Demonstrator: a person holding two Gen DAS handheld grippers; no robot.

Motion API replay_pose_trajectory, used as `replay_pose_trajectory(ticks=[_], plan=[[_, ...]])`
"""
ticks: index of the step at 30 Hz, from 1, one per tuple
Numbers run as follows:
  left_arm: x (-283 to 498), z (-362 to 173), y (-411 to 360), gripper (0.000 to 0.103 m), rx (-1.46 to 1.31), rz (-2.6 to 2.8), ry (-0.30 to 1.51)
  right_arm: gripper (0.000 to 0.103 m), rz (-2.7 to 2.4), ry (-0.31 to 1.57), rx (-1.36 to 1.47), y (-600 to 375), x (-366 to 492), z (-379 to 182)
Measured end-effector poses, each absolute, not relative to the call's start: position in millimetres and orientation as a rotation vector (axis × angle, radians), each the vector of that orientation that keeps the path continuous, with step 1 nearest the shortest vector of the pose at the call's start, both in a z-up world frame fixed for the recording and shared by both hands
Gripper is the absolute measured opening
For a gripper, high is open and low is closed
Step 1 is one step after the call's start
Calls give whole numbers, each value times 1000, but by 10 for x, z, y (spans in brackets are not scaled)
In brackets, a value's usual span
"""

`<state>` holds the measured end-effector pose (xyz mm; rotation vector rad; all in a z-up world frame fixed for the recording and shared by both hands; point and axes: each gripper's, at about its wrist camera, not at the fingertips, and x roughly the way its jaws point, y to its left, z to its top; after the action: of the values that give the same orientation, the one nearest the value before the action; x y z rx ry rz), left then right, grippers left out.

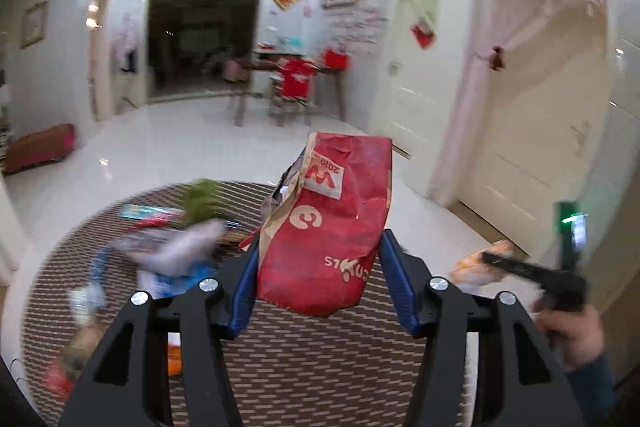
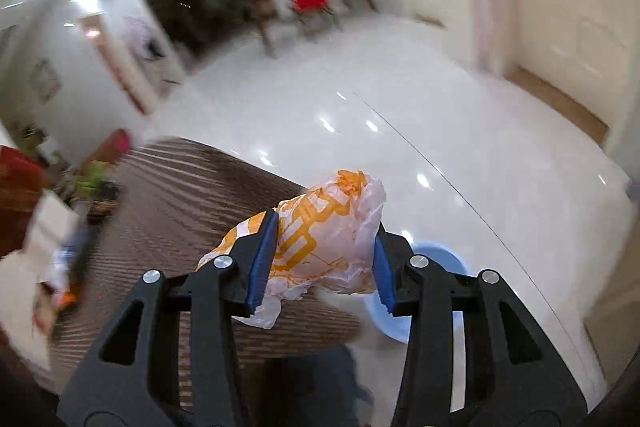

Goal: Collect trash
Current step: 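Carry the white-orange bag to the blue bucket and open the right gripper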

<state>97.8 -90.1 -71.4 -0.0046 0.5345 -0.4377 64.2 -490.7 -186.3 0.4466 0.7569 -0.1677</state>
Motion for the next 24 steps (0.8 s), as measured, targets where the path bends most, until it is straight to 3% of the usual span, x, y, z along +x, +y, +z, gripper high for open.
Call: replay_pose_trajectory(ticks=[5, 7, 9, 12, 15, 24], plan=[[1143, -950, -1541, 56, -3, -552, 627, 45, -264, 923, 496, -5387, 900, -2739], [1226, -1037, -1758, 56, 0, -579, 663, 51, -279, 968, 511, -5518, 1005, -3017], [1324, -1105, -1966, 56, 11, -603, 693, 68, -298, 1037, 525, -5634, 1141, -3366], [1493, -1258, -2371, 56, 33, -650, 754, 76, -309, 1070, 585, -5821, 1207, -3606], [1636, -1404, -2681, 56, 52, -689, 807, 80, -340, 1026, 638, -6023, 1082, -3546], [1995, -2010, -3738, 56, 127, -798, 1006, 85, -415, 731, 708, -6522, 470, -2577]])
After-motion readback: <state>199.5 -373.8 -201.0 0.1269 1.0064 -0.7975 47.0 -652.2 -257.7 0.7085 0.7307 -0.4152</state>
